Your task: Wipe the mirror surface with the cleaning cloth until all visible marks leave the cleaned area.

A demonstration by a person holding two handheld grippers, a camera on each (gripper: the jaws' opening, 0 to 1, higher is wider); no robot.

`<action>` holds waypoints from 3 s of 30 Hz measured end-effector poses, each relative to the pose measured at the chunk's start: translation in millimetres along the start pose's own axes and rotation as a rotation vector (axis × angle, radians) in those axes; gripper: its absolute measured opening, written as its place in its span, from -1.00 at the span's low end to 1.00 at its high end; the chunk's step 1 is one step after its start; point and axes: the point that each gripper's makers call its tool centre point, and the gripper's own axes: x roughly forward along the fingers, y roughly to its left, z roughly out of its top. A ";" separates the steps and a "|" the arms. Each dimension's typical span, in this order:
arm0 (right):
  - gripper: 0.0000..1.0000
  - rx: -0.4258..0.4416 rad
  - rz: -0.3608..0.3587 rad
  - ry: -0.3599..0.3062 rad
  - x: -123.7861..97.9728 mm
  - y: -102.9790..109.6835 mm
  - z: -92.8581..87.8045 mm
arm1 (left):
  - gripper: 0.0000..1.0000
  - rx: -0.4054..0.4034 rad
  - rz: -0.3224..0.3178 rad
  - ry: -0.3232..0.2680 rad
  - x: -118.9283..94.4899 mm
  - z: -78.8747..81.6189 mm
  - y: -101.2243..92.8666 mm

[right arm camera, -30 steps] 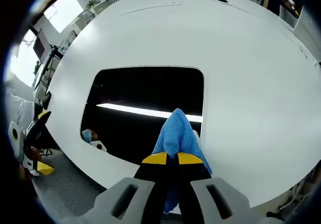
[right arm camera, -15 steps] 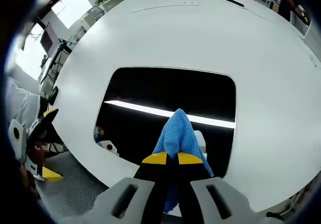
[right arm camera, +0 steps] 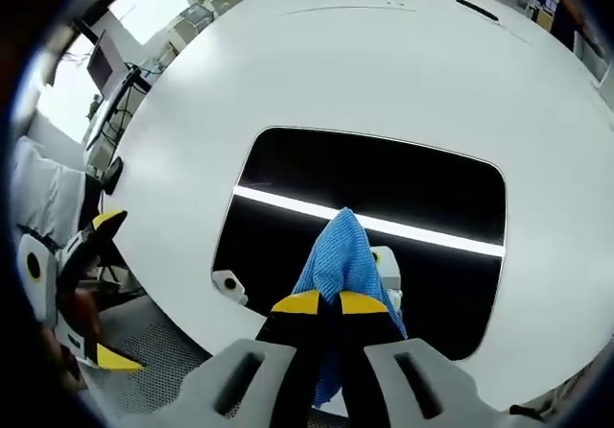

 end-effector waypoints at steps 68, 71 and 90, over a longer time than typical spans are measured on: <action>-1.00 -0.173 0.063 0.019 25.9 68.3 28.5 | 0.98 -0.016 -0.005 0.001 0.6 -3.8 0.8; -1.00 -0.186 0.061 0.019 25.8 67.5 32.8 | 0.98 -0.020 -0.004 0.002 0.6 -3.7 0.9; -1.00 -0.218 0.051 0.017 34.5 56.9 73.9 | 0.98 -0.023 -0.003 0.009 0.4 -4.7 1.1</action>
